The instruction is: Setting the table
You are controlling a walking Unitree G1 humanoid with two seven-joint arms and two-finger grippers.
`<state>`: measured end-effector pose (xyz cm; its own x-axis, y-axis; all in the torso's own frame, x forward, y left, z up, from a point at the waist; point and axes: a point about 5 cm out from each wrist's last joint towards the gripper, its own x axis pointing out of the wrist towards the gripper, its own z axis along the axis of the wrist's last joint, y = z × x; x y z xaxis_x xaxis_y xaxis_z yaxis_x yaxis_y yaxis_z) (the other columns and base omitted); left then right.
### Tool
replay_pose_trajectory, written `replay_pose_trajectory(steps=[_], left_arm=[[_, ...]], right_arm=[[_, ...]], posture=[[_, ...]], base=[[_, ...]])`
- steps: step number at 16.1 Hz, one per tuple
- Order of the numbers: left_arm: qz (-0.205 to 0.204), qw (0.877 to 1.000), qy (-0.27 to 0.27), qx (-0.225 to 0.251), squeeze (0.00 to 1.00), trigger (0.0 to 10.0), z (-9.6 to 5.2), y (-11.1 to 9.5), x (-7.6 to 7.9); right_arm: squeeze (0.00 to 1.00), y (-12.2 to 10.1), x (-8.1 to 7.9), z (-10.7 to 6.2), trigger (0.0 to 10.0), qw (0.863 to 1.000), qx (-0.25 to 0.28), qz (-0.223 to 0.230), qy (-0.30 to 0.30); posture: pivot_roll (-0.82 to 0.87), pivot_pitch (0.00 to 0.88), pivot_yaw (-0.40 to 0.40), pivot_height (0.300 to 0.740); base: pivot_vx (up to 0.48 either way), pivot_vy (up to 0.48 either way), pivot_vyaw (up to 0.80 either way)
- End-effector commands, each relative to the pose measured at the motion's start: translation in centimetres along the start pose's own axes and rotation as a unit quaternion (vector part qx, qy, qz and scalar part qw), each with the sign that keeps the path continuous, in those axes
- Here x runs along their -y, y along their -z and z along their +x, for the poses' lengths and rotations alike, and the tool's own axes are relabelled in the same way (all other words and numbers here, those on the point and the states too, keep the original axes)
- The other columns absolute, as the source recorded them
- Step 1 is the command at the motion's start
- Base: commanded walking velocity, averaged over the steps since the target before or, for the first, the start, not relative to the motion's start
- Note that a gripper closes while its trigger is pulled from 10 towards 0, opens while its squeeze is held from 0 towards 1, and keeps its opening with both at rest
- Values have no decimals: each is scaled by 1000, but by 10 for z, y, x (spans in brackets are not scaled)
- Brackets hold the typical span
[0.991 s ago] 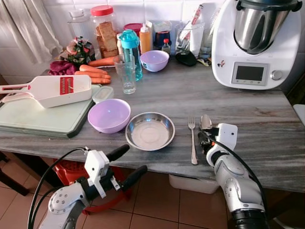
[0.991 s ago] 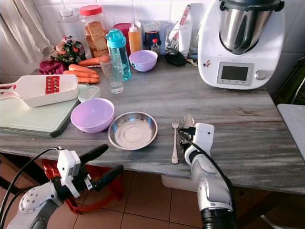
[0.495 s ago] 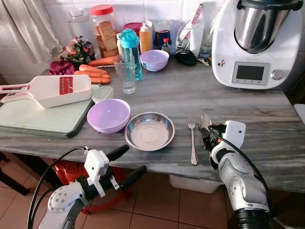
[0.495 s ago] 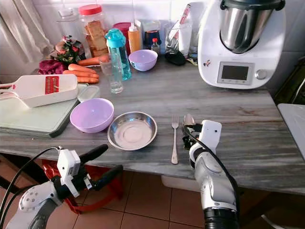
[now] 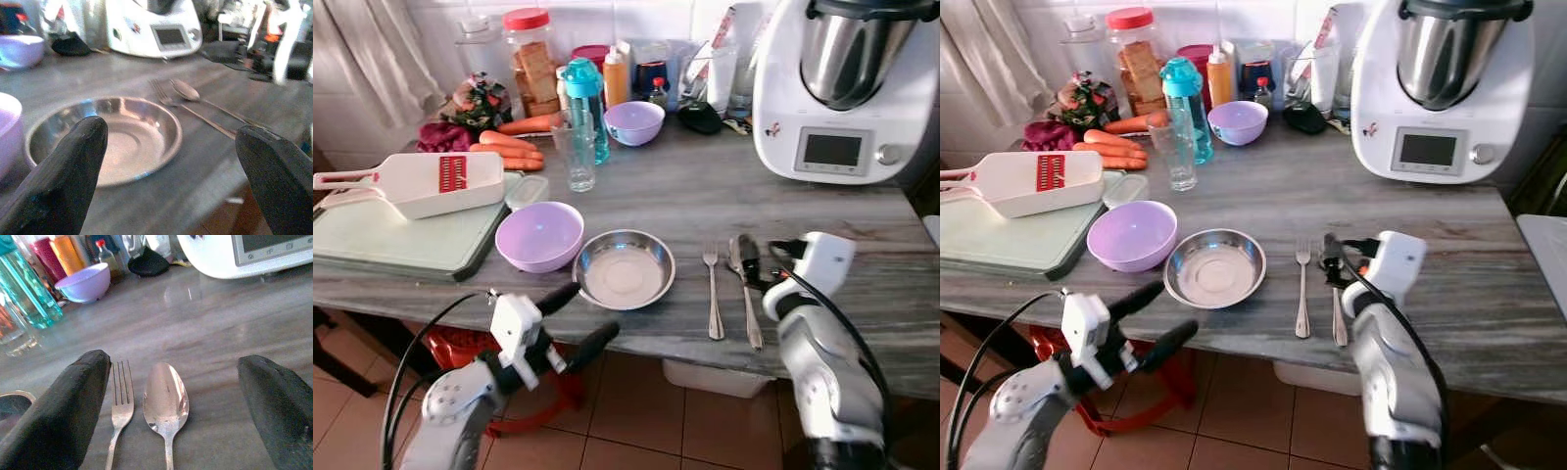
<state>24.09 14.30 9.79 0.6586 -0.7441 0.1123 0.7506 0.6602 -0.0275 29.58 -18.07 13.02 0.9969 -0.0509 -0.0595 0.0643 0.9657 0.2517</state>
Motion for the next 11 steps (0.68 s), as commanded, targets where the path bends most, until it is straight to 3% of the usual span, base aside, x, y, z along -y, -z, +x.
replay_pose_trajectory(steps=[1,6,10,11], left_arm=[[10,1000,-18,5,0,10000,3,-1,-3],[33,993,-109,26,0,10000,17,-5,-9],[90,973,-213,1,0,10000,18,-13,-23],[102,967,-234,2,0,10000,20,-15,-26]], right_arm=[[1000,-1,0,-5,10000,1000,11,-2,-8],[1000,-4,1,-24,10000,998,56,-34,-14],[1000,-4,7,-33,10000,996,64,-61,-2],[922,-3,8,-34,10000,996,63,-65,2]], posture=[[44,0,67,740],[29,0,72,740],[19,6,79,740],[18,8,80,740]], base=[[0,0,0],[0,0,0],[0,0,0],[0,0,0]])
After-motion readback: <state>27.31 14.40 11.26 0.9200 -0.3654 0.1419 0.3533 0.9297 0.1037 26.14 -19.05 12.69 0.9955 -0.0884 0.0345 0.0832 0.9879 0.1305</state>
